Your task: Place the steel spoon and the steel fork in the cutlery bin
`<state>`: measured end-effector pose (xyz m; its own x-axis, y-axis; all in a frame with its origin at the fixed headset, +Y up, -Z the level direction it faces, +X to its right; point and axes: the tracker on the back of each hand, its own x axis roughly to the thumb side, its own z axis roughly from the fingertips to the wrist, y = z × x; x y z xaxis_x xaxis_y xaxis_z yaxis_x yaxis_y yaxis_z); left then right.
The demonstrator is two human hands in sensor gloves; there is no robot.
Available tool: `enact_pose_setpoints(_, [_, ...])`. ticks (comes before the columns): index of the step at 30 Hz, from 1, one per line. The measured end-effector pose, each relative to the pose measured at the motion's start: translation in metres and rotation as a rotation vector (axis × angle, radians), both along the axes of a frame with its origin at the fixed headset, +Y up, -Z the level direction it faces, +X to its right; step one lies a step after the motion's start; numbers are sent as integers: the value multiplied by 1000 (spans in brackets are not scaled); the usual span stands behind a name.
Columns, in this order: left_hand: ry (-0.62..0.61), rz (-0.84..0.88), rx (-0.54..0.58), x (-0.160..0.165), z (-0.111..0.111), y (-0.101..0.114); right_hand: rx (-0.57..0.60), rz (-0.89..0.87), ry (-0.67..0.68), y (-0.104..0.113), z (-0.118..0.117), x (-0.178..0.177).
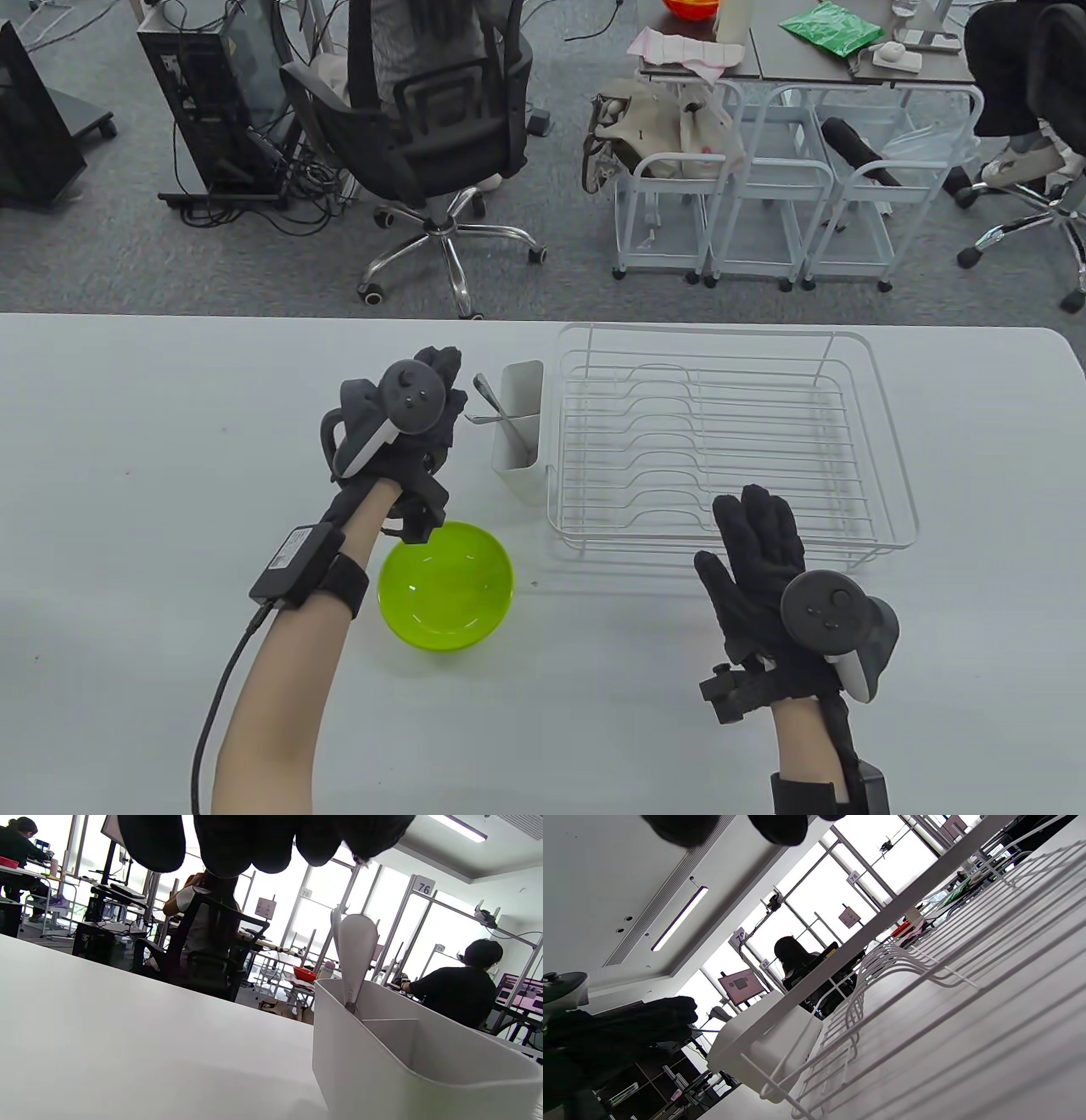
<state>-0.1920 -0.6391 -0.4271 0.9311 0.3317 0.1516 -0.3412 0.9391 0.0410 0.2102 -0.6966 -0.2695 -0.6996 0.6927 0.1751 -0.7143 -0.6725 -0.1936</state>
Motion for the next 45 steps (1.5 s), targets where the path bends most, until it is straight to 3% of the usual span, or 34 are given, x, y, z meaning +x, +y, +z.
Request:
enact_pose_setpoints(7, [-17,-76,88,-35,58,-19,2,24,7,-2,-1,-5])
enact_pose_setpoints(14, [6,-48,146,-62,113,-41,-1,51,13,-3,-1,-10])
enact_pose_setpoints(19, [17,-79,211,-68,136,-53,69,44,22,0,1,-14])
enact_pose_setpoints(28, [50,-154,279,-85,152,-66,86,125,33,1,3,-22])
enact_pose_setpoints(45, [63,-120,228,-93,143,-73,56,187,24,1,3,-26])
